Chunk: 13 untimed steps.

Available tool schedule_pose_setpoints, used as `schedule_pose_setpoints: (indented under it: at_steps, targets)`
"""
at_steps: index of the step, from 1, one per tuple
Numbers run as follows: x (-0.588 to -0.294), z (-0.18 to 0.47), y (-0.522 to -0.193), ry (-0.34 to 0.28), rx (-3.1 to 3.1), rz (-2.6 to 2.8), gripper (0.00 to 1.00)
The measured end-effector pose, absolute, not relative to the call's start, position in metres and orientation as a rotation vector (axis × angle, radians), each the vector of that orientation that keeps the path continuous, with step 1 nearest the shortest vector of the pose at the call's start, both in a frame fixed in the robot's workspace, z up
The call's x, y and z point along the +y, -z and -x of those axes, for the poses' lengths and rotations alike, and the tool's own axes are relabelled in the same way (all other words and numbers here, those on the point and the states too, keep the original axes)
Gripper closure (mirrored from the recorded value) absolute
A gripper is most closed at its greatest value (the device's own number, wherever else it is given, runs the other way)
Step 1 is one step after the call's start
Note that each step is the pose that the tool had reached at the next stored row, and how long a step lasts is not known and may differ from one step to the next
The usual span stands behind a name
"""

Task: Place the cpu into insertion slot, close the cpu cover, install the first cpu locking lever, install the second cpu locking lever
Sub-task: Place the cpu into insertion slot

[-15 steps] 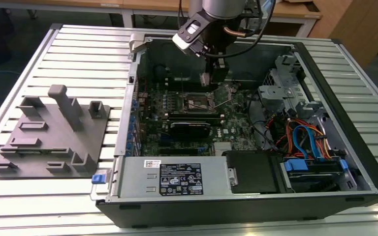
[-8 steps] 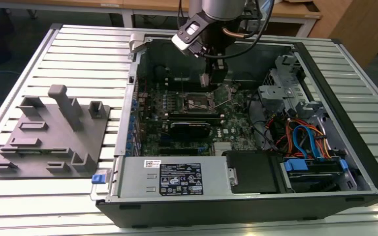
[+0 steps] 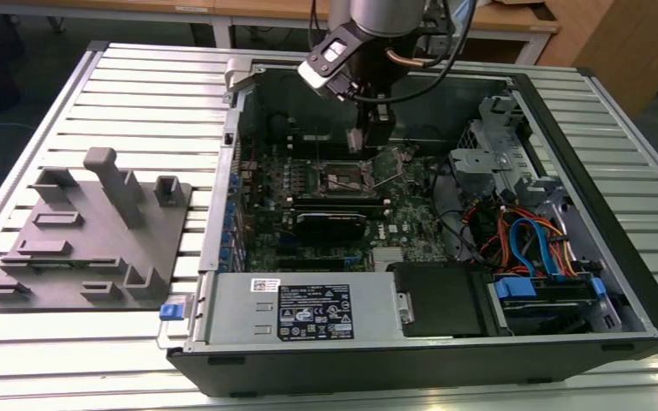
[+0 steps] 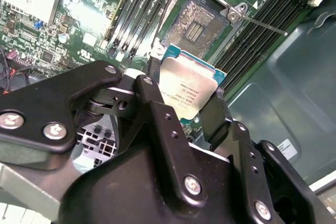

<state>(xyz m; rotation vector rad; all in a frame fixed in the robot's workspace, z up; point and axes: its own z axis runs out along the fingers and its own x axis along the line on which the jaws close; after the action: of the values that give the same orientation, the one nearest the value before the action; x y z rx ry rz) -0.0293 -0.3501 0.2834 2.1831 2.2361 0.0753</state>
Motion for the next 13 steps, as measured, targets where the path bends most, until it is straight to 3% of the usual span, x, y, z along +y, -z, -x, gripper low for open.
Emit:
schedule_pose_setpoints:
  at_steps: [13]
  targets:
    - [-0.350,0.036,-0.262,-0.075,2.247,-2.172,0.46]
